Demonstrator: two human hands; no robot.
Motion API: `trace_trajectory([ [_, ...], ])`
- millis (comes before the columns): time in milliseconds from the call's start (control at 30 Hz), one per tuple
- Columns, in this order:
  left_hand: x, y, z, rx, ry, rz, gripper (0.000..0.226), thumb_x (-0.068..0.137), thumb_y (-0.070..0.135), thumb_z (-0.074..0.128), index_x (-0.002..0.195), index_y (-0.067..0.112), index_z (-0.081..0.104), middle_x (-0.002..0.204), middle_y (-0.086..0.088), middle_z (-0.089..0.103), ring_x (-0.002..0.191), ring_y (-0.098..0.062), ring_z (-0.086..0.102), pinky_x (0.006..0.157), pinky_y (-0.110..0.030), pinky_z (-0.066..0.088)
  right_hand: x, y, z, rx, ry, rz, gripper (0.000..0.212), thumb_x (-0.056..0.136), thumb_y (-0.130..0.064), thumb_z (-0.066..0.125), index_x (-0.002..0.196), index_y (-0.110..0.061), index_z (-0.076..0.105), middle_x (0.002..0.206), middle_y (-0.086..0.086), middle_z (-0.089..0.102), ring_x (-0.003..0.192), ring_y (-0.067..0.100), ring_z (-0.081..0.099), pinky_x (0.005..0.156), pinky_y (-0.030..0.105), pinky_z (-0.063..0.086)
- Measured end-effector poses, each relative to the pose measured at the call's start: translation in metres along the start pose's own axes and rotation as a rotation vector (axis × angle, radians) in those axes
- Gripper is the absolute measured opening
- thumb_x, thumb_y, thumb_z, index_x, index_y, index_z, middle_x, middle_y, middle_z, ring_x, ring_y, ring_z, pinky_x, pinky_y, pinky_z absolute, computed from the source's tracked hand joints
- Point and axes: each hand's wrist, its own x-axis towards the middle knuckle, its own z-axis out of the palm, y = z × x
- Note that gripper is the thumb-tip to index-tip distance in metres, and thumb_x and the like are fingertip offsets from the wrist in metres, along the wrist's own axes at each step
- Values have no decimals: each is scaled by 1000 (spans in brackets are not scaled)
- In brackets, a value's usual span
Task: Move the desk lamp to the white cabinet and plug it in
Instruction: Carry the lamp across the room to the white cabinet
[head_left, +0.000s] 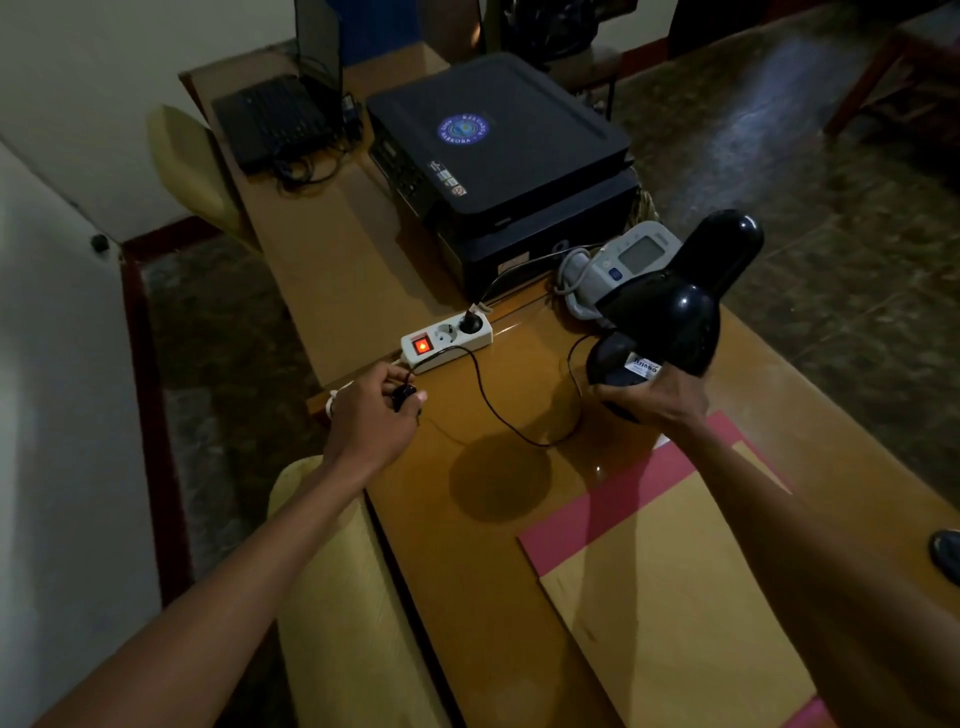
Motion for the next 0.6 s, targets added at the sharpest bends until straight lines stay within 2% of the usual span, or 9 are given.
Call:
trace_trajectory([
  [133, -3, 15, -27, -58, -2, 94, 26, 87, 25, 72, 110, 18, 63, 96, 7, 65, 84, -6, 62, 64, -11, 46, -31, -21, -24, -32, 55, -77, 121, 45, -87, 74, 142, -25, 36, 137, 11, 47, 123, 34, 47, 87, 47, 57],
  [300, -9, 36, -67, -114, 16, 234, 24, 87, 23, 73, 108, 17, 64, 93, 10, 64, 78, 3, 59, 57, -4, 46, -87, -53, -65, 70, 124, -114, 120, 42, -80, 82, 140, -26, 38, 141, 7, 47, 129, 30, 46, 97, 47, 53],
  [400, -8, 52, -87, -169, -30, 331, 21, 88, 26, 71, 107, 19, 63, 92, 9, 64, 81, -7, 65, 62, -15, 54, -129, -67, -91, 117, 189, -146, 109, 42, -77, 84, 130, -27, 45, 128, -1, 54, 118, 23, 53, 88, 37, 54],
  [500, -5, 74, -98, -225, -92, 438, 22, 89, 26, 70, 108, 20, 63, 94, 5, 67, 87, -14, 68, 68, -28, 58, -174, -74, -116, 119, 242, -94, 104, 39, -77, 84, 124, -27, 50, 117, -7, 54, 107, 18, 54, 79, 30, 50],
  [600, -8, 102, -95, -282, -173, 538, 26, 88, 25, 71, 112, 19, 63, 100, 1, 69, 90, -14, 67, 73, -29, 58, -223, -71, -140, 99, 279, 22, 106, 38, -79, 83, 125, -26, 51, 114, -5, 59, 100, 17, 58, 77, 30, 54],
])
